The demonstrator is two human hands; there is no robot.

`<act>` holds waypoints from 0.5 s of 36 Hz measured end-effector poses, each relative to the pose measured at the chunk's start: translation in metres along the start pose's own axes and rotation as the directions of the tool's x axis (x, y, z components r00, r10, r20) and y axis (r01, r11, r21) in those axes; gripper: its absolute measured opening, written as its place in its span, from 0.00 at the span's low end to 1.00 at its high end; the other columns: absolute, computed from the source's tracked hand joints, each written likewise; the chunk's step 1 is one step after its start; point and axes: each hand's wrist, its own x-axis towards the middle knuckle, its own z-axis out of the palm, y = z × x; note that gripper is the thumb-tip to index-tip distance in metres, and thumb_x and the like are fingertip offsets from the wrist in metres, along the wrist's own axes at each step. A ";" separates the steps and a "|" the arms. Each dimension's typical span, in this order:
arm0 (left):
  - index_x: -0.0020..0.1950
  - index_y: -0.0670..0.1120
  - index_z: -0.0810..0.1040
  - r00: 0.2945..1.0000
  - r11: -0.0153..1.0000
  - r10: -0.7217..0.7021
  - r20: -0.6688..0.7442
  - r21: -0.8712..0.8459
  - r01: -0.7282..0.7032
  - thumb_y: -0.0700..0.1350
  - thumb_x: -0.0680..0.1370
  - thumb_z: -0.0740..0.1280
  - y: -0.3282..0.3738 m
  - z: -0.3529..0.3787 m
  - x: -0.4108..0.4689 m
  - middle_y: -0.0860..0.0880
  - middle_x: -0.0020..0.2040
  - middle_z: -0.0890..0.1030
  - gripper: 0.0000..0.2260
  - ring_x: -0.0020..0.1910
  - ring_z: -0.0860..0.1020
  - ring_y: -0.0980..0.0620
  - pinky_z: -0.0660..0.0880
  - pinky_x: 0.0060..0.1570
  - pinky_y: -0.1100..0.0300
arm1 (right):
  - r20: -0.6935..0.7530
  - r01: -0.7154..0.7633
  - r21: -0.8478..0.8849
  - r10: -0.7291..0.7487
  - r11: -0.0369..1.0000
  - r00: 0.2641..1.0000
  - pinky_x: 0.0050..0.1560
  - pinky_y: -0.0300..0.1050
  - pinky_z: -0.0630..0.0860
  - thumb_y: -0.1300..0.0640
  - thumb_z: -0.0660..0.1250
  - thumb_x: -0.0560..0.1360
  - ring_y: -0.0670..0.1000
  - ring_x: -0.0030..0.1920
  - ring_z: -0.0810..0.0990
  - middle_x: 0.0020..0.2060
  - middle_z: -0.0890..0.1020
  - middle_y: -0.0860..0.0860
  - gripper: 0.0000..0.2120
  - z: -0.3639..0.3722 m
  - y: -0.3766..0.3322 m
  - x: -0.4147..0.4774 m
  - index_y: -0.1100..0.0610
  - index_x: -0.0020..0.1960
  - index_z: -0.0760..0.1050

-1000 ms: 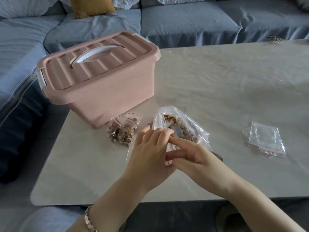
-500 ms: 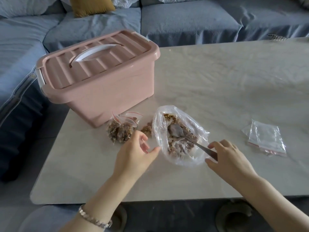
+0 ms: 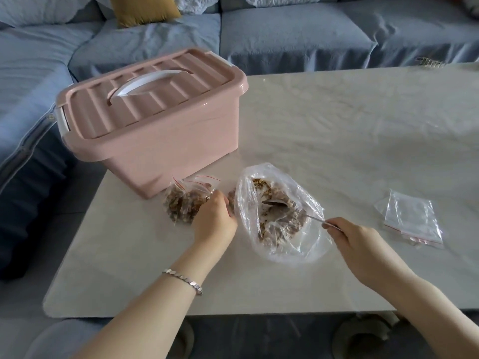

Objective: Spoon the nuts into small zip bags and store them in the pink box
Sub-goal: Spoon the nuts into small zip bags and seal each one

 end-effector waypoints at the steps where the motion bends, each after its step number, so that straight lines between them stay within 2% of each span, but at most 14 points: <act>1: 0.49 0.45 0.70 1.000 1.000 0.002 -0.020 0.008 -0.002 0.39 0.75 0.61 0.001 0.002 0.001 0.48 0.41 0.78 0.04 0.42 0.77 0.45 0.65 0.34 0.59 | -0.007 0.005 0.037 -0.005 0.999 1.000 0.36 0.48 0.71 0.53 0.55 0.80 0.52 0.32 0.74 0.31 0.76 0.48 0.10 -0.003 0.001 0.000 0.49 0.46 0.74; 3: 0.47 0.45 0.70 0.999 1.000 -0.006 -0.037 0.007 0.006 0.39 0.75 0.62 0.003 0.005 0.004 0.47 0.40 0.79 0.03 0.42 0.78 0.44 0.67 0.34 0.58 | -0.015 -0.005 0.088 0.007 0.996 1.000 0.31 0.45 0.66 0.55 0.56 0.80 0.49 0.27 0.68 0.27 0.72 0.48 0.11 -0.008 0.002 0.000 0.47 0.41 0.73; 6: 0.46 0.46 0.72 1.000 1.000 0.020 -0.012 -0.018 -0.021 0.40 0.75 0.64 0.008 0.006 0.002 0.47 0.41 0.80 0.02 0.42 0.78 0.45 0.73 0.36 0.57 | -0.021 -0.040 0.157 0.044 0.987 0.999 0.27 0.37 0.64 0.56 0.57 0.79 0.46 0.24 0.65 0.28 0.72 0.49 0.11 -0.015 0.004 0.000 0.56 0.45 0.77; 8: 0.45 0.46 0.72 0.999 0.998 0.051 0.001 -0.048 -0.051 0.40 0.74 0.65 0.012 0.004 -0.002 0.48 0.41 0.80 0.03 0.42 0.78 0.46 0.75 0.38 0.55 | -0.030 -0.051 0.176 0.057 0.983 0.998 0.27 0.36 0.65 0.57 0.57 0.79 0.45 0.24 0.66 0.27 0.71 0.49 0.11 -0.018 0.006 -0.001 0.59 0.46 0.77; 12: 0.43 0.47 0.69 0.990 0.985 0.104 -0.098 -0.127 -0.116 0.37 0.74 0.65 0.019 -0.009 -0.008 0.54 0.33 0.73 0.06 0.37 0.75 0.47 0.67 0.34 0.58 | -0.049 -0.062 0.211 0.074 0.976 0.996 0.27 0.38 0.62 0.57 0.58 0.79 0.48 0.25 0.65 0.27 0.71 0.49 0.11 -0.020 0.011 -0.002 0.60 0.44 0.77; 14: 0.43 0.46 0.70 0.970 0.973 0.164 -0.180 -0.130 -0.189 0.37 0.74 0.66 0.025 -0.023 -0.010 0.55 0.31 0.72 0.06 0.34 0.73 0.48 0.67 0.34 0.57 | -0.066 -0.059 0.226 0.076 0.972 0.995 0.26 0.37 0.62 0.58 0.58 0.79 0.46 0.23 0.64 0.24 0.70 0.47 0.12 -0.020 0.012 -0.001 0.58 0.39 0.76; 16: 0.43 0.45 0.72 0.942 0.959 0.218 -0.256 -0.125 -0.256 0.37 0.73 0.67 0.030 -0.036 -0.013 0.53 0.33 0.75 0.05 0.34 0.74 0.47 0.70 0.35 0.55 | -0.084 -0.044 0.224 0.064 0.974 0.994 0.25 0.35 0.63 0.59 0.58 0.79 0.44 0.21 0.65 0.21 0.71 0.44 0.16 -0.019 0.013 0.000 0.53 0.32 0.72; 18: 0.43 0.43 0.73 0.905 0.943 0.265 -0.333 -0.104 -0.315 0.36 0.72 0.68 0.033 -0.046 -0.014 0.50 0.33 0.78 0.05 0.34 0.77 0.45 0.72 0.34 0.54 | -0.091 -0.036 0.224 0.057 0.974 0.994 0.26 0.34 0.65 0.59 0.58 0.79 0.43 0.21 0.67 0.20 0.71 0.41 0.19 -0.019 0.011 0.001 0.48 0.30 0.69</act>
